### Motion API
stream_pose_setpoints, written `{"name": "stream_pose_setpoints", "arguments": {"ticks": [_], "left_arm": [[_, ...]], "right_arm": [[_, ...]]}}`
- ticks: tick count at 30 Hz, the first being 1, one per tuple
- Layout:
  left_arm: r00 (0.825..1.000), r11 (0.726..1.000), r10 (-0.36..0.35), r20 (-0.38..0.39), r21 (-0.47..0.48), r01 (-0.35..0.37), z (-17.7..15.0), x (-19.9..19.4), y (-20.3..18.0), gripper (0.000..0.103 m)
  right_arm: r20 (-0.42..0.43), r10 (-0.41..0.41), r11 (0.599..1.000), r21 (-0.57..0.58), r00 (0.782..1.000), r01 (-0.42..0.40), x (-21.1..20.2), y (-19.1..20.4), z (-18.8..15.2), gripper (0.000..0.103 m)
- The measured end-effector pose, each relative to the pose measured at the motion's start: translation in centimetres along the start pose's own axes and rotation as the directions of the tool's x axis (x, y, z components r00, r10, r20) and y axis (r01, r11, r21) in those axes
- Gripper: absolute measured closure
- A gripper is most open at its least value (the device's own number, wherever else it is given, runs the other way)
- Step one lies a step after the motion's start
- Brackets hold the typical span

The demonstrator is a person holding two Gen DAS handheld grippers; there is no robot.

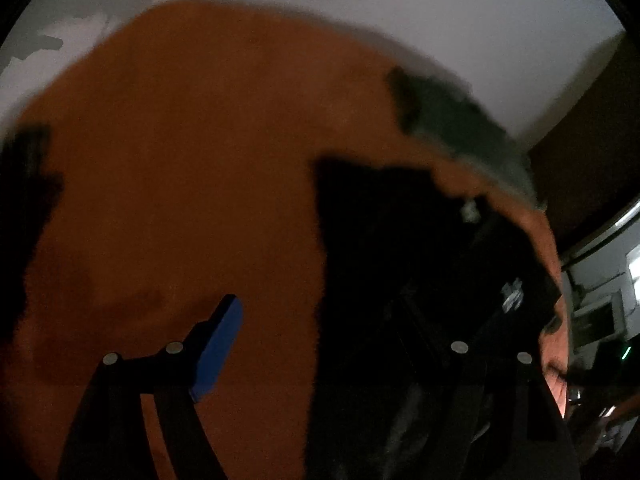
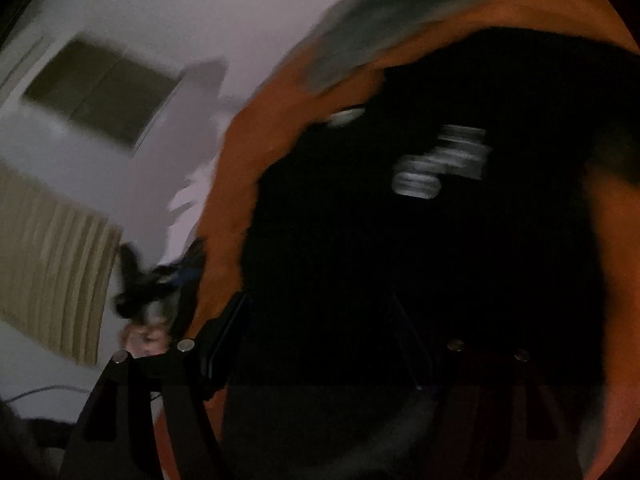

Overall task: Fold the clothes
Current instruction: 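Lift the T-shirt edge with both grippers and fold it over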

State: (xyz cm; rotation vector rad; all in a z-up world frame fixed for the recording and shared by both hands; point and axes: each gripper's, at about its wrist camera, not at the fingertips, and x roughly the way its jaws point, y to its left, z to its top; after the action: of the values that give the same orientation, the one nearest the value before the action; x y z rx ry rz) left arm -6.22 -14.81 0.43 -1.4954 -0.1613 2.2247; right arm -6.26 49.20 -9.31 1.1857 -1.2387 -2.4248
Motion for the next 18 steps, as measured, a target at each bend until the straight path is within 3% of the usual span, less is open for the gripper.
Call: {"name": "stream_pose_setpoints", "arguments": {"ticks": [3, 5, 7, 10, 11, 12, 14, 16, 17, 18], "left_arm": [[0.999, 0.998, -0.009, -0.043, -0.058, 0.006, -2.2, 1.4, 2.0, 0.026], [0.999, 0.999, 0.014, -0.043, -0.042, -0.016, -2.7, 1.8, 1.7, 0.026], [0.998, 0.998, 0.055, -0.027, 0.011, -0.054, -3.0, 2.4, 0.6, 0.026], [0.997, 0.991, 0.079, -0.015, 0.107, -0.077, -3.4, 2.6, -1.3, 0.026], [0.996, 0.987, 0.09, -0.011, 0.134, -0.088, -3.6, 2.8, -2.2, 0.026], [0.994, 0.982, 0.105, -0.004, 0.158, -0.103, -3.6, 3.1, -2.8, 0.026], [0.991, 0.974, 0.13, 0.004, 0.186, -0.129, -3.5, 3.8, -3.4, 0.026], [0.989, 0.972, 0.145, 0.003, 0.188, -0.143, -3.5, 4.5, -3.5, 0.026], [0.988, 0.97, 0.152, 0.002, 0.189, -0.15, -3.4, 4.9, -3.5, 0.026], [0.987, 0.969, 0.159, 0.002, 0.191, -0.157, -3.4, 5.2, -3.6, 0.026]], "right_arm": [[-0.069, 0.037, 0.995, -0.085, 0.997, -0.042, 4.5, 4.1, 3.0, 0.031], [-0.117, 0.044, 0.99, -0.126, 0.992, -0.059, 8.7, 7.3, 4.8, 0.031], [-0.15, -0.046, 0.964, -0.267, 0.988, 0.004, 12.5, 10.8, 5.9, 0.031], [-0.161, -0.223, 0.845, -0.523, 0.961, 0.109, 18.6, 15.1, 7.1, 0.031], [-0.184, -0.242, 0.837, -0.536, 0.953, 0.109, 20.3, 15.3, 7.5, 0.031], [-0.209, -0.258, 0.832, -0.544, 0.943, 0.107, 22.0, 15.4, 7.8, 0.036], [-0.269, -0.279, 0.85, -0.517, 0.922, 0.106, 24.9, 14.7, 8.1, 0.058], [-0.28, -0.305, 0.842, -0.527, 0.91, 0.12, 26.0, 14.1, 7.3, 0.101], [-0.285, -0.318, 0.837, -0.533, 0.904, 0.127, 26.5, 13.7, 6.8, 0.101], [-0.262, -0.312, 0.836, -0.533, 0.913, 0.133, 26.0, 13.7, 6.6, 0.101]]}}
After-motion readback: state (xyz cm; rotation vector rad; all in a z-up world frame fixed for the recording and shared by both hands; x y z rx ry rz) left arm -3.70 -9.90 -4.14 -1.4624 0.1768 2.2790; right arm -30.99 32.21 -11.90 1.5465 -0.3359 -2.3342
